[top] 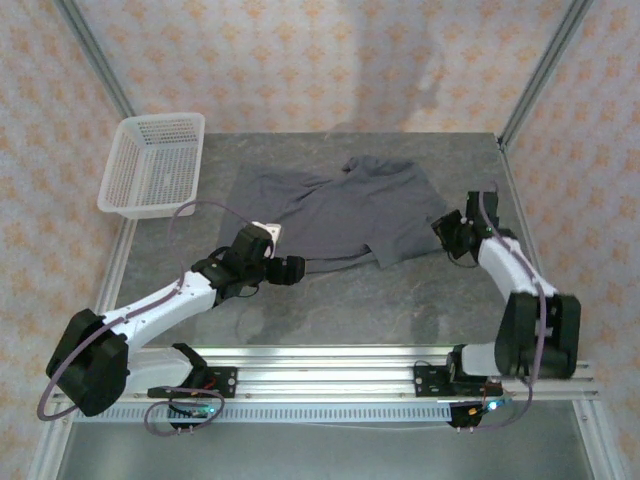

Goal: Fold the inside-out t-shirt

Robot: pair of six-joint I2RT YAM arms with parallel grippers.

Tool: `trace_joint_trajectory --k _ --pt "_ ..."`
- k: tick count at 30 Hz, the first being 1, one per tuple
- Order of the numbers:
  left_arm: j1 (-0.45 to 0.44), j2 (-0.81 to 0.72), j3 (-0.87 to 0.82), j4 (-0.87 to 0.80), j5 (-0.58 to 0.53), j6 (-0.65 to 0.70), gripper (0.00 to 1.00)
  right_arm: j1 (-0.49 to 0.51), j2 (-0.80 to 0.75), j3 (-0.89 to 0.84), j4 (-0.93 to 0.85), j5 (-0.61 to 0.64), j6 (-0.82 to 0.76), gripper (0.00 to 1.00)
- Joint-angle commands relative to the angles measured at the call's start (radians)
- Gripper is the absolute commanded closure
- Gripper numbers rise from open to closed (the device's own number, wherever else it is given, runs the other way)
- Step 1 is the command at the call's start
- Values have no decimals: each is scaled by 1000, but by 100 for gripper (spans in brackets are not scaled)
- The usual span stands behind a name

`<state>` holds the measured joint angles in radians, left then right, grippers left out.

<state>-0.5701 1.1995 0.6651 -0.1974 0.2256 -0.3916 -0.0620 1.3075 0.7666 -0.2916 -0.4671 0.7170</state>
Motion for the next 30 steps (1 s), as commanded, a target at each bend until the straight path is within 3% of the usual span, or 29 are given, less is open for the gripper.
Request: trace_joint_trajectory --k 1,8,13,25,30 --pt "-11 -2 0 -8 -22 -3 11 77 -75 -127 27 -29 -15 73" --pt "-10 31 5 23 -3 -16 12 331 -80 -222 199 0 113 56" --pt "-11 39 4 30 7 -21 12 371 32 -240 357 2 172 55" --pt "-11 46 1 24 -15 -18 12 393 186 -211 412 10 179 64" --pt "-11 48 1 21 -15 -15 12 397 219 -196 402 40 165 78"
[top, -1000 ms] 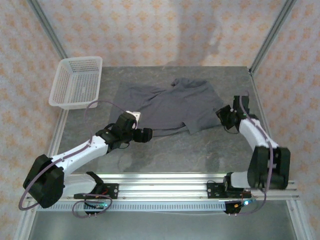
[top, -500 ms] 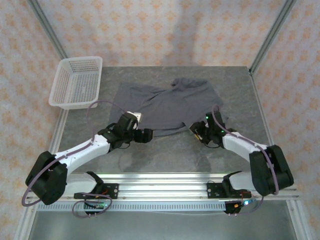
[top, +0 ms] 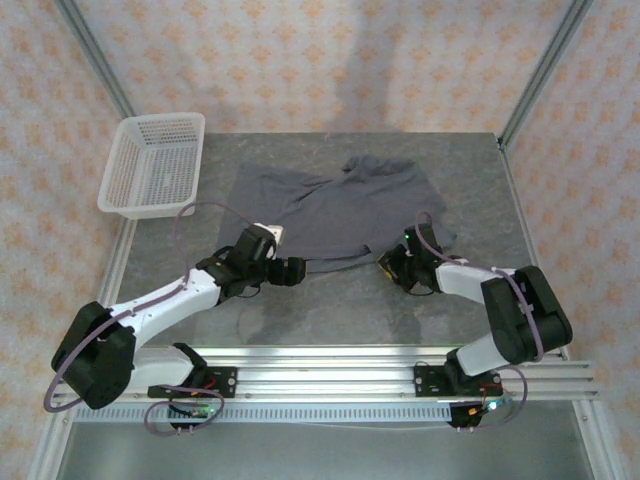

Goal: Fold the inside-out t-shirt

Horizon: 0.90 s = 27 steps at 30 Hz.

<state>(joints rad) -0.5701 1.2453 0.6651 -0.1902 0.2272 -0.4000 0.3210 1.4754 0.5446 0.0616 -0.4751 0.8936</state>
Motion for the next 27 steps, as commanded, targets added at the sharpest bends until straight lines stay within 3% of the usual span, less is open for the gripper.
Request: trace_joint_trajectory --k 1,13,22,27 --pt "-11 0 0 12 -20 -7 12 14 58 30 45 54 -14 81" --pt "-11 2 -2 14 -24 -6 12 14 30 89 -41 117 -78 100" --pt "-10 -2 -11 14 -32 -7 12 14 -105 77 -101 133 -79 100" --pt "-11 0 -12 18 -27 -10 12 13 -126 178 -173 164 -75 100"
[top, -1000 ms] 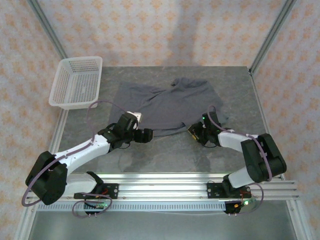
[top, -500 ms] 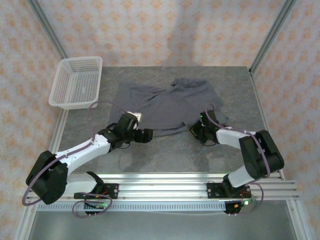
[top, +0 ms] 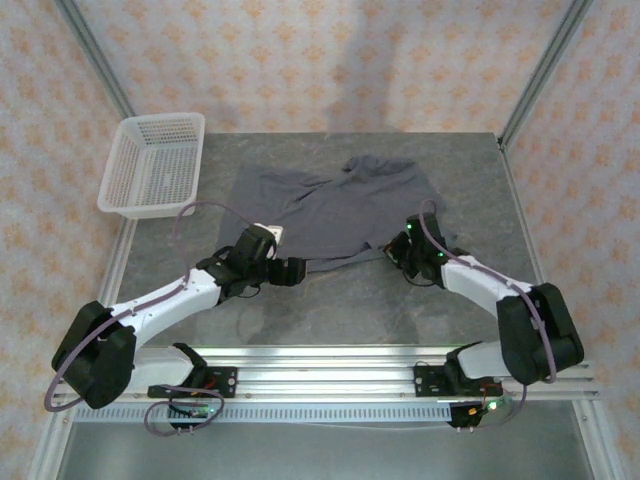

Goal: Fold the inside-out t-shirt

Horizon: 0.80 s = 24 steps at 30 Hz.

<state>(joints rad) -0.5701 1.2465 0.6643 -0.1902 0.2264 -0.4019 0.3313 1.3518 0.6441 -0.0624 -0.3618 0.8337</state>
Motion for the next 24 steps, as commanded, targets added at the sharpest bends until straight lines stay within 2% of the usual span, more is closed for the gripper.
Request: trace_joint_trajectory --k 1,5,9,10,12,14,16,19,22,24 --pt "-10 -2 -10 17 -27 -8 12 4 22 119 -65 55 -22 100" --pt "-10 -3 -3 6 -25 -2 12 5 205 357 -145 101 -107 100" --pt "-10 -21 -13 -2 -30 -5 12 -11 456 664 -259 155 -271 100" --pt "-10 -28 -17 -3 -32 -6 12 -15 512 740 -298 170 -313 96" --pt "-11 -44 -21 -17 -40 -6 12 -34 617 909 -423 209 -369 77" --pt "-11 -61 -27 -30 -52 -5 12 -64 634 974 -479 193 -380 68" --pt "-10 -78 -38 -34 -68 -5 12 -87 564 918 -439 178 -377 63" --pt "-10 -82 -47 -45 -103 -13 12 -131 404 740 -381 152 -357 63" --pt "-10 -52 -38 -60 -146 -28 12 -171 240 494 -268 130 -305 73" --pt "-11 -17 -25 -79 -187 -49 12 -203 184 370 -254 132 -288 84"
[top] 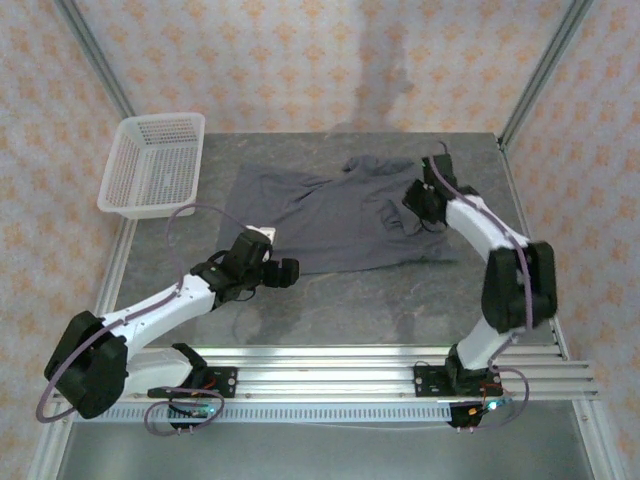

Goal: Fold the inside-out t-shirt

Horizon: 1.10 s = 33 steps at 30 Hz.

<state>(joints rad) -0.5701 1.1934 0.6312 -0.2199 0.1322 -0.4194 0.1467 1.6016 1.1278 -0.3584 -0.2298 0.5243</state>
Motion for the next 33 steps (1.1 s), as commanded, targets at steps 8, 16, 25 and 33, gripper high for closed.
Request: trace_joint_trajectory --k 8,16,25,33 --pt "45 98 23 -104 -213 -176 24 -93 -131 -375 8 43 61 86" --pt "159 33 -40 -42 -82 -221 28 -122 -143 -420 39 -54 67 85" --pt "159 71 4 3 -18 -166 28 -93 48 -200 77 -77 27 89" --pt "160 51 -20 13 -24 -179 28 -94 201 -53 92 -93 23 91"
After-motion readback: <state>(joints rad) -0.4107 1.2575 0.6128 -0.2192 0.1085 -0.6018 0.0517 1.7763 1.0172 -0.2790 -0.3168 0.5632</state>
